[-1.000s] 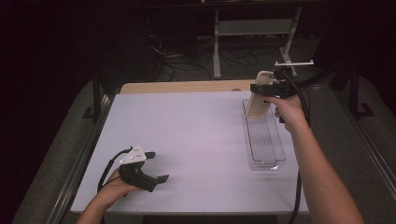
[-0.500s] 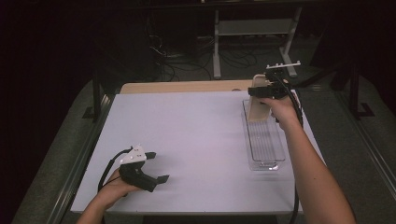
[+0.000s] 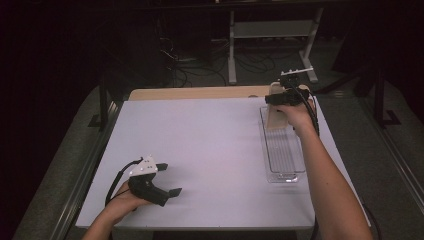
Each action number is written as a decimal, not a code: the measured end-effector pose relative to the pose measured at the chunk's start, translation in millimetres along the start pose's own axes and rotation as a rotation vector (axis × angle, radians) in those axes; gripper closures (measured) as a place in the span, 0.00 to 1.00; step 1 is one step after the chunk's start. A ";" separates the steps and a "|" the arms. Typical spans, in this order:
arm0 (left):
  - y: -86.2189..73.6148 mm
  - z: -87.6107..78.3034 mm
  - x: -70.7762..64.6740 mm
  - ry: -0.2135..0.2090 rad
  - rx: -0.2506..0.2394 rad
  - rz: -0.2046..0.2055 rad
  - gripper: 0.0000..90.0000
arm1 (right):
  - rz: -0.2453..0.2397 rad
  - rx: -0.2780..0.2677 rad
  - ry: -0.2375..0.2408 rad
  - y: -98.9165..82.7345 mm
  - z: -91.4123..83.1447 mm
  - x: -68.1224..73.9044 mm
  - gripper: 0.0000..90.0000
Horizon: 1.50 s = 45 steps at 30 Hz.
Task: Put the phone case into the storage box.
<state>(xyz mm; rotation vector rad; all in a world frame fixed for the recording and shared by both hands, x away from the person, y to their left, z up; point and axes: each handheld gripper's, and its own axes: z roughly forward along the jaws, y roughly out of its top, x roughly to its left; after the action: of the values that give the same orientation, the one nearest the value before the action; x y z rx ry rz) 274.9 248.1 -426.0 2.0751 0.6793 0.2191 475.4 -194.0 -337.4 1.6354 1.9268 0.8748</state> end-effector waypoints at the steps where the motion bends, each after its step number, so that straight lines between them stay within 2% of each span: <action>1: 0.1 -0.1 0.2 0.000 0.001 0.004 0.00 | -0.006 0.001 -0.004 -0.2 1.5 -0.1 0.11; 12: 0.3 0.2 0.3 -0.003 0.020 0.020 0.00 | 0.011 0.045 -0.040 -2.0 20.1 2.3 0.11; 14: 0.3 0.1 0.4 -0.003 0.020 0.019 0.00 | 0.005 0.051 -0.049 -2.4 24.0 2.6 0.11; 15: 0.1 0.8 -0.6 -0.005 0.008 0.006 0.00 | 0.006 0.052 -0.048 -2.4 25.9 2.6 0.11; 24: 0.0 0.5 0.2 -0.004 0.005 0.006 0.00 | 0.005 0.056 -0.073 0.0 37.9 2.8 0.10; 37: 0.0 1.8 -0.4 -0.012 0.009 0.012 0.00 | 0.004 0.055 -0.083 5.1 51.1 2.0 0.10; 41: -0.8 2.3 -1.1 -0.014 0.009 -0.004 0.00 | -0.003 0.051 -0.080 6.2 55.4 0.6 0.09; 45: -0.8 2.2 -1.0 -0.015 0.009 -0.004 0.00 | 0.003 0.061 -0.069 5.7 59.5 0.0 0.09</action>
<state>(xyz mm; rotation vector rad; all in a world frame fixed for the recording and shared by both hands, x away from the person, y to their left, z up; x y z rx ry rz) 274.7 246.3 -427.8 2.0816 0.6763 0.1987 521.1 -183.3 -374.4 1.6820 1.9215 0.7569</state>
